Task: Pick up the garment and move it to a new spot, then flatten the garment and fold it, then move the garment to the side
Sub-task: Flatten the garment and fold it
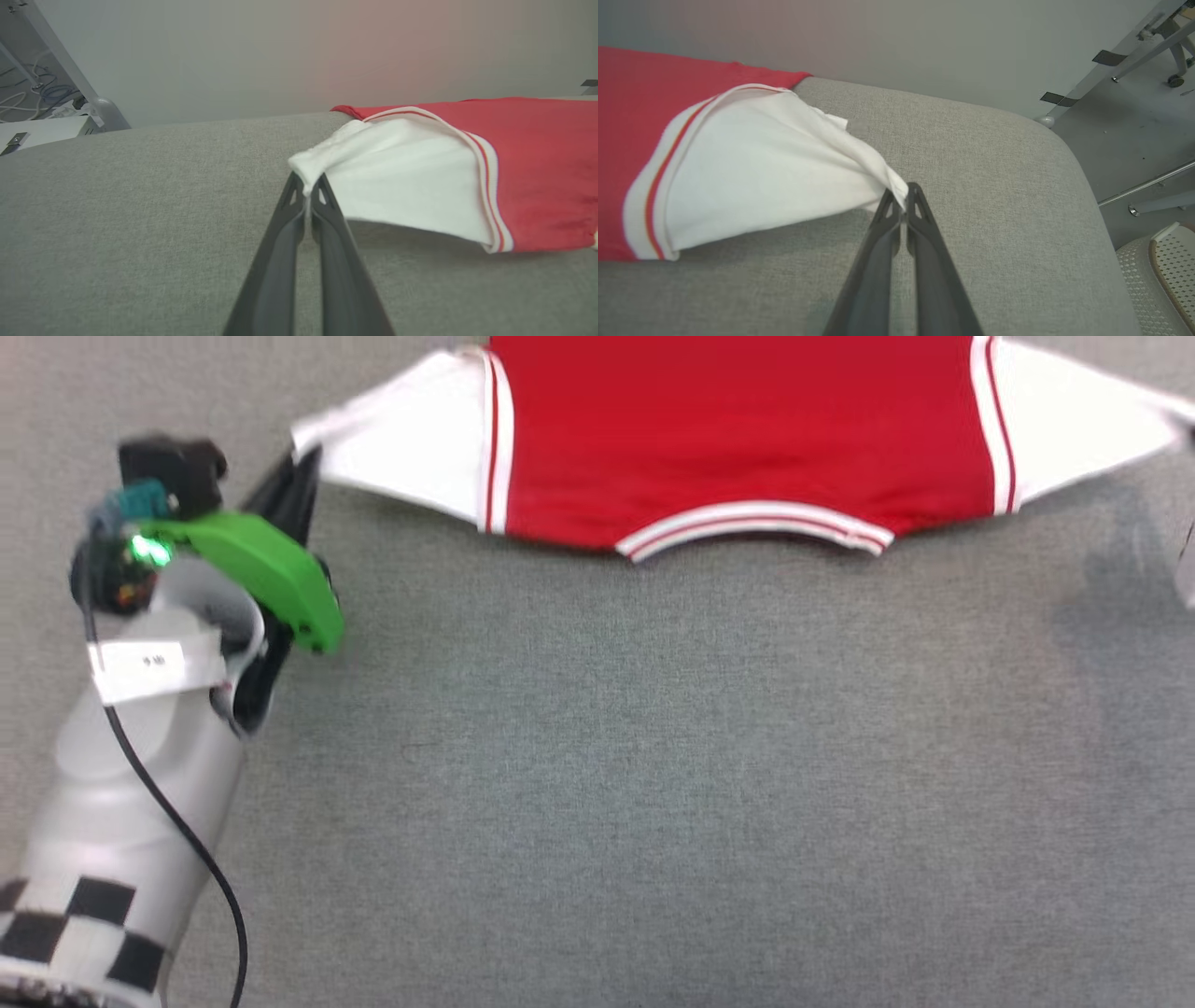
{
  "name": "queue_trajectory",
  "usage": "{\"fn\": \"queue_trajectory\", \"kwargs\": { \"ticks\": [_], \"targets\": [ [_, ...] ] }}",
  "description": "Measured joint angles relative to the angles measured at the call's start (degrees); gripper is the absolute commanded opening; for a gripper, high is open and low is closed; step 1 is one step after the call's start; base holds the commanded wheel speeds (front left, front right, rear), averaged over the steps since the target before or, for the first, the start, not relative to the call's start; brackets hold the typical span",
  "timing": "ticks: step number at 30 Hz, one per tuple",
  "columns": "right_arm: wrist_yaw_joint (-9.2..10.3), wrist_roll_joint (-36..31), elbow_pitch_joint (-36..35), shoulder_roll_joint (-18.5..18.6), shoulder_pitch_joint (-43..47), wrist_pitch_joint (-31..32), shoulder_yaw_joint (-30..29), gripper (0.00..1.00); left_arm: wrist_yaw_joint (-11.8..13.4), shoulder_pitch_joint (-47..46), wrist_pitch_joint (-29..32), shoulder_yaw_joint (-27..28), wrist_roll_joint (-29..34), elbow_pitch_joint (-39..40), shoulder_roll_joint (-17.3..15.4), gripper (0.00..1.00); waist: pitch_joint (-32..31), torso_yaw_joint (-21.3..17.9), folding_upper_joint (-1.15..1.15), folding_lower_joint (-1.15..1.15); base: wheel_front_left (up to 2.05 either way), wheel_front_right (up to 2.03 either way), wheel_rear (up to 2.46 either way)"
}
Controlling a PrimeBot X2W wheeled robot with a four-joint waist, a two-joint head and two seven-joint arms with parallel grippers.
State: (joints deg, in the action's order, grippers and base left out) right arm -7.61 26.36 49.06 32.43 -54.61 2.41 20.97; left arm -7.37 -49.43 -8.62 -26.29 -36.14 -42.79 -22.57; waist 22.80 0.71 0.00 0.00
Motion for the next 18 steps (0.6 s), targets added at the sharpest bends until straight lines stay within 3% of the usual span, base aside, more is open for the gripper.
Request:
{"fn": "queue_trajectory", "kwargs": {
  "ticks": [7,12,18],
  "targets": [
    [-0.01,6.24,-3.32,2.33,10.63,7.97,0.54,0.0,-0.31,10.85,10.45,-4.1,-4.6,2.37,-2.12,0.0,-6.76,0.3,0.0,0.0,0.0,0.0,0.0],
    [-0.02,10.58,-8.04,4.02,18.3,12.79,0.41,0.0,-0.09,17.35,13.83,-4.53,-6.62,6.92,-4.33,0.0,-10.98,0.4,0.0,0.0,0.0,0.0,0.0],
    [-0.03,14.77,-14.27,6.06,28.32,18.22,-2.67,0.0,2.81,26.2,18.47,-4.6,-9.4,14.64,-6.76,0.0,-15.18,0.54,0.0,0.0,0.0,0.0,0.0]
  ]
}}
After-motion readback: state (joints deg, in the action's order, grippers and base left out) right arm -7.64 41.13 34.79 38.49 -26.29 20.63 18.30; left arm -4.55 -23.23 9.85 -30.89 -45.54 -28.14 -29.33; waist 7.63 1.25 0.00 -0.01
